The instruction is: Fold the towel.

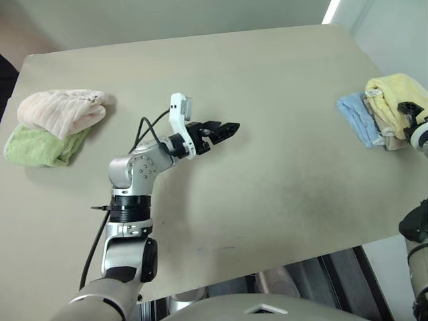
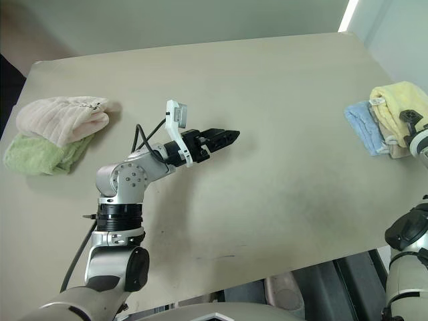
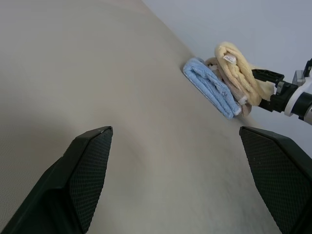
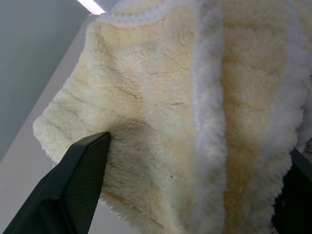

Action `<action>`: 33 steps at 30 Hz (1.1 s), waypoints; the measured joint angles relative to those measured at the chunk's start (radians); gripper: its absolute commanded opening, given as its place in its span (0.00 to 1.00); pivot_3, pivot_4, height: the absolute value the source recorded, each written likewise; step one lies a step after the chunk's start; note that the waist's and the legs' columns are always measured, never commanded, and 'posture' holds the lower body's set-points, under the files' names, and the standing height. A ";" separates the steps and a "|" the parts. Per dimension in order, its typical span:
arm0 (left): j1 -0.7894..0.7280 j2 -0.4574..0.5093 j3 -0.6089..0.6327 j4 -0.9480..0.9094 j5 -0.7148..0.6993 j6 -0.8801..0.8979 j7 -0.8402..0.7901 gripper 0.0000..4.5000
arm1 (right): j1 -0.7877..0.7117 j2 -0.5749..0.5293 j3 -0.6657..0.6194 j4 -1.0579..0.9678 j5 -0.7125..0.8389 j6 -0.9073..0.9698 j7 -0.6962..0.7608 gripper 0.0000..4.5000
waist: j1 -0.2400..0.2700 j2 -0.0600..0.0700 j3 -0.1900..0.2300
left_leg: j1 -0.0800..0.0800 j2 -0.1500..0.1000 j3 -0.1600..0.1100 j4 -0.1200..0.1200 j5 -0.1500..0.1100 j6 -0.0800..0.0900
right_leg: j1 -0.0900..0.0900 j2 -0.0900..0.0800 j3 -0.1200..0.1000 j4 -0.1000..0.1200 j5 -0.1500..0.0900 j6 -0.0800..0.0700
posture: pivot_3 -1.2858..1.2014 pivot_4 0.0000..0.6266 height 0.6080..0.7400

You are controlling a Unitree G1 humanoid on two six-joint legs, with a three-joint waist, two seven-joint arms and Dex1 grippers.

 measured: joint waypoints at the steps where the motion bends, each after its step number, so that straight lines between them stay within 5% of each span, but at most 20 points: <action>1: 0.000 0.000 0.000 0.000 0.000 0.000 0.000 1.00 | 0.000 0.000 0.000 0.000 0.000 0.000 0.000 1.00 | 0.000 0.000 0.000 | 0.000 0.000 0.000 0.000 0.000 0.000 | 0.000 0.000 0.000 0.000 0.000 0.000 | 0.52 0.24 1.00; 8: 0.000 0.001 0.000 0.000 -0.005 0.000 0.001 1.00 | 0.000 0.000 0.000 0.000 0.000 0.000 0.000 1.00 | 0.000 0.000 0.000 | 0.000 0.000 0.000 0.000 0.000 0.000 | 0.000 0.000 0.000 0.000 0.000 0.000 | 0.52 0.24 1.00; 15: 0.009 0.017 0.036 -0.001 -0.023 0.000 0.013 1.00 | 0.263 0.007 0.007 -0.600 0.044 0.095 0.017 1.00 | 0.002 0.005 0.001 | -0.001 0.000 0.002 0.000 -0.001 0.002 | 0.001 0.000 -0.001 -0.001 -0.003 0.001 | 0.52 0.24 1.00; 25: 0.010 0.012 0.025 -0.002 -0.027 -0.002 0.016 1.00 | 0.285 0.041 0.043 -0.696 0.060 0.124 0.028 1.00 | -0.008 0.004 0.001 | 0.000 -0.001 0.002 0.005 -0.001 0.004 | 0.002 0.000 0.002 -0.001 0.001 0.004 | 0.52 0.24 1.00; 33: 0.144 0.179 -0.135 -0.016 0.240 -0.368 -0.082 1.00 | 0.475 0.026 0.351 -1.068 0.079 0.103 0.344 1.00 | -0.017 0.005 0.001 | 0.000 -0.001 0.001 0.006 -0.001 0.003 | 0.002 0.005 0.003 -0.001 -0.001 0.002 | 0.52 0.24 1.00</action>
